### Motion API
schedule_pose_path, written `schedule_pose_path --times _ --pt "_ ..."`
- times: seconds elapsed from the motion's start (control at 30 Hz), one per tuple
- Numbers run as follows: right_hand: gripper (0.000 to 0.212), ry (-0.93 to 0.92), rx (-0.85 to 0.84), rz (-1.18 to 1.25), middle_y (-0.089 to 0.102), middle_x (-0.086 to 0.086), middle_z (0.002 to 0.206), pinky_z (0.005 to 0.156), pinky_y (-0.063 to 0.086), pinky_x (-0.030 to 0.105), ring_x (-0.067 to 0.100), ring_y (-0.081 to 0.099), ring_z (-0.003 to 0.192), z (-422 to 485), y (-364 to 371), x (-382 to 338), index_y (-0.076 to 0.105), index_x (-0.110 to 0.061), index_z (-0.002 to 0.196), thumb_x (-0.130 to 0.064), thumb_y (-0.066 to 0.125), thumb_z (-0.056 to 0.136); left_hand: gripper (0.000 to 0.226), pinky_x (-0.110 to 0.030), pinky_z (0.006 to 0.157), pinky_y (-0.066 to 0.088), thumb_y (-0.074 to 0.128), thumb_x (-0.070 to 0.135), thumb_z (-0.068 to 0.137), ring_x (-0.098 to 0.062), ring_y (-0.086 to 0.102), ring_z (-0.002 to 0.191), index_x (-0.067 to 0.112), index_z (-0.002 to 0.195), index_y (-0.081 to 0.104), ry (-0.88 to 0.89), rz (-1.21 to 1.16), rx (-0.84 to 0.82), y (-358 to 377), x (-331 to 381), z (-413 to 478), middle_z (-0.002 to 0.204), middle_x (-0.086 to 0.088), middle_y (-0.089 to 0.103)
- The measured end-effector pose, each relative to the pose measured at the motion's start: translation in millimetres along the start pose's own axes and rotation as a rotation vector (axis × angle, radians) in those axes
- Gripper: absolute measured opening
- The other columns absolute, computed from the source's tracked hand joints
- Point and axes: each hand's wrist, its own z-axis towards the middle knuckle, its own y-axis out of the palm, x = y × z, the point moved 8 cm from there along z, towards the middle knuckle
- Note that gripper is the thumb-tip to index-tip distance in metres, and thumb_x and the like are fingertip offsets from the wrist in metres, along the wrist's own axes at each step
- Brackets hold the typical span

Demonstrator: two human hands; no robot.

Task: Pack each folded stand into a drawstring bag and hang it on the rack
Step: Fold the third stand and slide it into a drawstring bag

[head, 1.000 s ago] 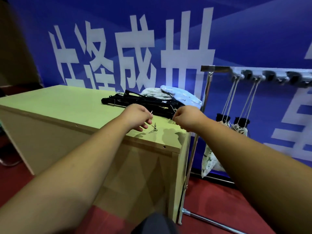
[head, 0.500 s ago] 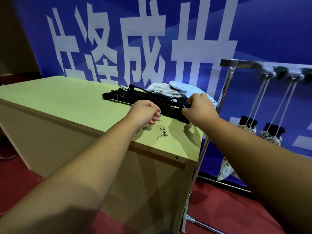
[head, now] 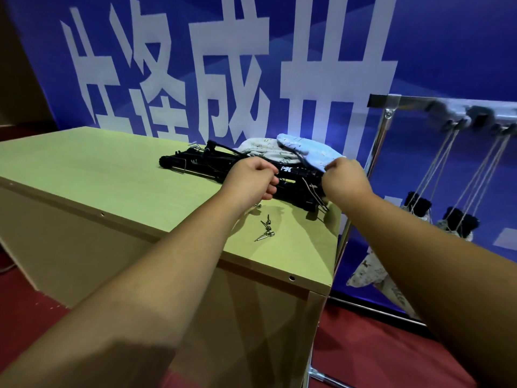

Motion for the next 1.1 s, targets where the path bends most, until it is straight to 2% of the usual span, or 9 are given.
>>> schedule_pose_path --times 0.13,0.23,0.3,0.57,0.67,0.87,0.93,1.0,1.1 --pt "0.033 0.092 -0.101 -0.157 0.064 0.013 0.106 0.072 0.047 0.037 0.032 0.056 0.092 7 2 34 0.068 -0.002 0.127 -0.001 0.049 0.100 0.026 -0.024 0.056 0.055 0.052 0.008 0.099 -0.014 0.069 0.072 0.018 0.101 0.075 0.021 0.036 -0.021 13 10 9 0.093 -0.002 0.078" --pt "0.038 0.075 -0.178 -0.190 0.068 0.008 0.106 0.064 0.051 0.034 0.029 0.062 0.089 10 12 48 0.073 -0.011 0.124 -0.003 0.047 0.098 0.024 -0.029 0.063 0.060 0.053 0.008 0.099 -0.014 0.069 0.074 0.020 0.104 0.074 0.025 0.070 -0.050 23 10 10 0.098 0.000 0.078" --pt "0.037 0.070 -0.224 -0.154 0.071 0.013 0.112 0.079 0.060 0.039 0.029 0.066 0.094 8 18 50 0.075 -0.012 0.121 -0.002 0.049 0.096 0.024 -0.032 0.068 0.061 0.054 0.008 0.099 -0.014 0.070 0.076 0.020 0.106 0.073 0.030 0.087 -0.058 27 12 9 0.099 0.000 0.078" --pt "0.037 -0.063 -0.037 0.026 0.070 0.007 0.106 0.067 0.057 0.043 0.031 0.066 0.087 1 -18 35 0.076 -0.020 0.128 -0.005 0.052 0.104 0.026 -0.035 0.071 0.062 0.053 0.009 0.099 -0.015 0.070 0.077 0.023 0.106 0.074 0.036 0.088 -0.048 31 23 -2 0.100 0.001 0.078" --pt "0.034 -0.137 0.037 0.230 0.072 0.003 0.111 0.076 0.062 0.044 0.029 0.071 0.092 -9 -49 16 0.076 -0.027 0.128 -0.012 0.059 0.103 0.025 -0.035 0.070 0.060 0.054 0.009 0.100 -0.015 0.068 0.075 0.023 0.106 0.074 0.056 0.080 -0.053 31 36 -11 0.099 0.001 0.077" --pt "0.032 -0.219 0.120 0.491 0.074 -0.007 0.102 0.060 0.051 0.011 -0.004 0.072 0.081 -36 -116 -35 0.076 -0.028 0.116 -0.009 0.056 0.101 0.020 -0.037 0.076 0.063 0.060 0.011 0.099 -0.015 0.069 0.078 0.022 0.112 0.070 0.117 0.078 -0.079 36 69 -33 0.102 -0.003 0.075" --pt "0.031 -0.268 0.169 0.517 0.076 -0.009 0.103 0.079 0.057 0.019 0.003 0.073 0.096 -47 -139 -49 0.078 -0.028 0.113 -0.010 0.058 0.098 0.028 -0.041 0.087 0.064 0.069 0.020 0.095 -0.013 0.071 0.090 0.025 0.123 0.068 0.177 0.123 -0.126 42 85 -46 0.107 0.001 0.074" --pt "0.028 -0.278 0.159 0.590 0.078 -0.010 0.103 0.092 0.061 0.032 0.006 0.073 0.099 -57 -153 -58 0.079 -0.030 0.109 -0.012 0.060 0.098 0.042 -0.032 0.087 0.059 0.077 0.030 0.091 -0.007 0.070 0.102 0.029 0.131 0.064 0.236 0.157 -0.186 50 99 -60 0.116 0.009 0.072" --pt "0.024 -0.292 0.123 0.671 0.079 -0.006 0.105 0.086 0.066 0.039 0.011 0.075 0.100 -74 -169 -65 0.078 -0.029 0.108 -0.013 0.062 0.101 0.036 -0.028 0.087 0.055 0.076 0.033 0.093 -0.006 0.069 0.106 0.031 0.127 0.065 0.241 0.176 -0.251 61 116 -81 0.117 0.014 0.073"
